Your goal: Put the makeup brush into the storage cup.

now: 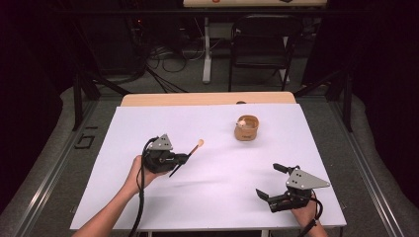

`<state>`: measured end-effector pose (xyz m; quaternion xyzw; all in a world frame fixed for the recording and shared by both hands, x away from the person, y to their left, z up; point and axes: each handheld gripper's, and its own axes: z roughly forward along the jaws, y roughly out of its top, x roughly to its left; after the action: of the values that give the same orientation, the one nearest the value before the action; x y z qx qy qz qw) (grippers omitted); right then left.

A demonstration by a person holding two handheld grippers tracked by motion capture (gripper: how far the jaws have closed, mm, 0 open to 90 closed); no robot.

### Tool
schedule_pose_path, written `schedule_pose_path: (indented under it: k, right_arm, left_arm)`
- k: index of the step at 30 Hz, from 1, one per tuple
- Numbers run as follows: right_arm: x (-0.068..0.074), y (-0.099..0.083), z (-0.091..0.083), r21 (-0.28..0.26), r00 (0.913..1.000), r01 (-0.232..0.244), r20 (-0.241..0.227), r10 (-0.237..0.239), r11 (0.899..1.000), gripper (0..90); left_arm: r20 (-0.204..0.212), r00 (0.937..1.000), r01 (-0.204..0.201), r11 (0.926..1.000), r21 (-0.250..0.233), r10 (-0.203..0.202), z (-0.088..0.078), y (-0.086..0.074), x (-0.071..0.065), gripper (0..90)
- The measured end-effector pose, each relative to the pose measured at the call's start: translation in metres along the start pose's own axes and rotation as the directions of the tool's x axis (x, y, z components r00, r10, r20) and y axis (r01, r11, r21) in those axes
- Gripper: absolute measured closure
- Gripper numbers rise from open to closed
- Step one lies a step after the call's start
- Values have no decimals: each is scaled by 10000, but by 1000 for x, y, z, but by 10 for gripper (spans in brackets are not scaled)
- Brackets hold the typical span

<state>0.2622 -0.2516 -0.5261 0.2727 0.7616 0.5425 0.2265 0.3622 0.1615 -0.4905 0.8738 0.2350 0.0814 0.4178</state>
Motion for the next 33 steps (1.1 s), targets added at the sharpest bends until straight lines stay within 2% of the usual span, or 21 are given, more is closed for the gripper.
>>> schedule_pose_path:
  k: [11, 19, 22, 28, 33]
  right_arm:
    - [1, 2, 1, 76, 9996, -144, 238, 143, 9999, 0]
    - [4, 6, 3, 190, 9990, -336, 292, 331, 9993, 2]
    - [6, 9, 6, 278, 9978, -415, 527, 400, 9988, 12]
    - [7, 13, 12, 505, 9948, -638, 832, 595, 9967, 40]
    - [7, 15, 17, 605, 9926, -963, 797, 914, 9935, 50]
  left_arm:
    - [-51, 9998, 204, 9978, -633, -208, 4, -2, -5, 829]
    - [-17, 9997, 259, 9929, -1157, -263, 9, 0, -9, 829]
    - [-14, 9994, 337, 9895, -1405, -342, 11, -1, -11, 830]
    - [26, 9993, 384, 9868, -1575, -385, 16, -1, -14, 829]
    - [46, 9995, 315, 9861, -1632, -312, 21, 0, -17, 830]
